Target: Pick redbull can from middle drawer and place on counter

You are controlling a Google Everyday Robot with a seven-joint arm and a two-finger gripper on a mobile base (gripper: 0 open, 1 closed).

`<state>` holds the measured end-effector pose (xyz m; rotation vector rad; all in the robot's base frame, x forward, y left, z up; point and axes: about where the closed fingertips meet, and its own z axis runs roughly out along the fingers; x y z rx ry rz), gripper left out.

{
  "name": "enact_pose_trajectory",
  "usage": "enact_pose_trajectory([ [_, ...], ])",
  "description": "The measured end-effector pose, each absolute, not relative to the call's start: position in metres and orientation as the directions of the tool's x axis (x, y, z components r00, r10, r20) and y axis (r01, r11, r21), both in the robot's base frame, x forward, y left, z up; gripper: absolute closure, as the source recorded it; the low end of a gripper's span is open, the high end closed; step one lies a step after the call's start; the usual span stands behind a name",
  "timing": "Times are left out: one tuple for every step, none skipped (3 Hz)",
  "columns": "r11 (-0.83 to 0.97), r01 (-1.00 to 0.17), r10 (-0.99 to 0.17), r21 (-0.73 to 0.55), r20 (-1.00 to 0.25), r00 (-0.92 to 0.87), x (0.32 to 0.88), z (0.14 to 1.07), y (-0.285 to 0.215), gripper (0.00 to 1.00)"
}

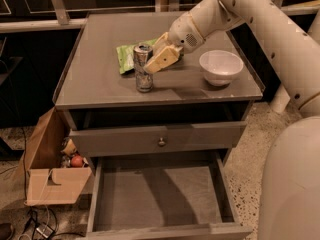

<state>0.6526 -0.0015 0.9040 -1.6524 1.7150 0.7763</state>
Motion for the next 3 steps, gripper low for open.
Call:
enact_pose_trajectory([
  [0.042,-0.999,-0.631,-0.009,-0.776,-0.019,0.6526,0.9039,-0.0014,0.04],
  [0.042,-0.999,-0.631,-0.009,-0.776,-0.019,0.6526,0.9039,-0.0014,0.00],
  [0.042,-0.999,-0.631,-0.009,-0.776,-0.019,0.6526,0.9039,-0.0014,0.00],
])
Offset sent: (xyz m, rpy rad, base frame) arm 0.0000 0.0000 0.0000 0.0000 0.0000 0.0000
